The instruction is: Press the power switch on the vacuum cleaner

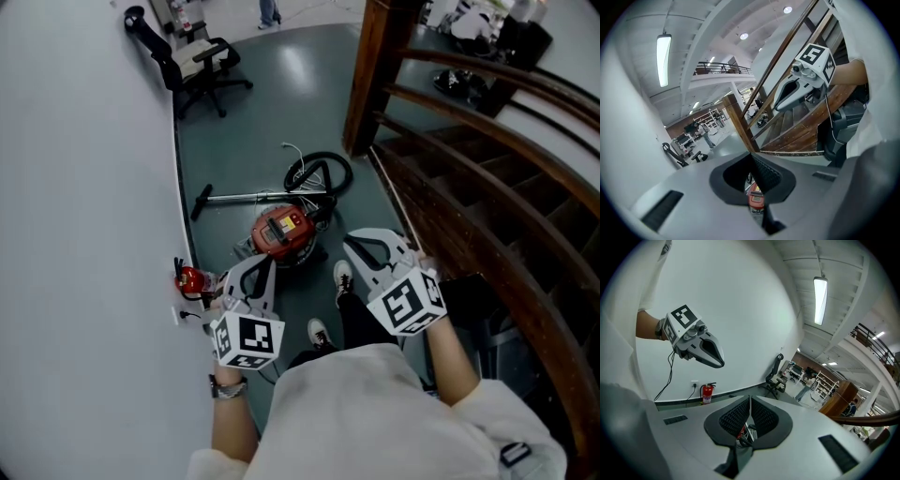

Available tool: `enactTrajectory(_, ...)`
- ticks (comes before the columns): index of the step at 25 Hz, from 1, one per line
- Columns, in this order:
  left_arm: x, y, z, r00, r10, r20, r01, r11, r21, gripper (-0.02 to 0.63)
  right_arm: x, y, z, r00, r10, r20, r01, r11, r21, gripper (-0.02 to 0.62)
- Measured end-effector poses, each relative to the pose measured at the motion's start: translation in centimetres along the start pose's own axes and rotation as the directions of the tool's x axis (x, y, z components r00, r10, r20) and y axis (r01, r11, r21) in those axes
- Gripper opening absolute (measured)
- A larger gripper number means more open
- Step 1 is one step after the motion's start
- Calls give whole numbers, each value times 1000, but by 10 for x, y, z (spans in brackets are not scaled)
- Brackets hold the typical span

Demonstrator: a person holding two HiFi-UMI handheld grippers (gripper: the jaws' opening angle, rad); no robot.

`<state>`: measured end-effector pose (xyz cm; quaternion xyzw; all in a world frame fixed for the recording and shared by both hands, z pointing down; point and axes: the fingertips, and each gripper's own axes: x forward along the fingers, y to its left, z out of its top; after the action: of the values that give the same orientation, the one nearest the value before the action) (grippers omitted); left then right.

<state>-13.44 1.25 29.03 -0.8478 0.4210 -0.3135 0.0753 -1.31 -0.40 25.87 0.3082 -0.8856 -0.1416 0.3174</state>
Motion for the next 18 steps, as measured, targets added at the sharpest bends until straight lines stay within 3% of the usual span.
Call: enactTrajectory(18, 85, 33, 0, 999, 1, -42, -2, 999, -37, -2, 47, -67, -18, 1000, 9, 7, -9, 999, -40, 31)
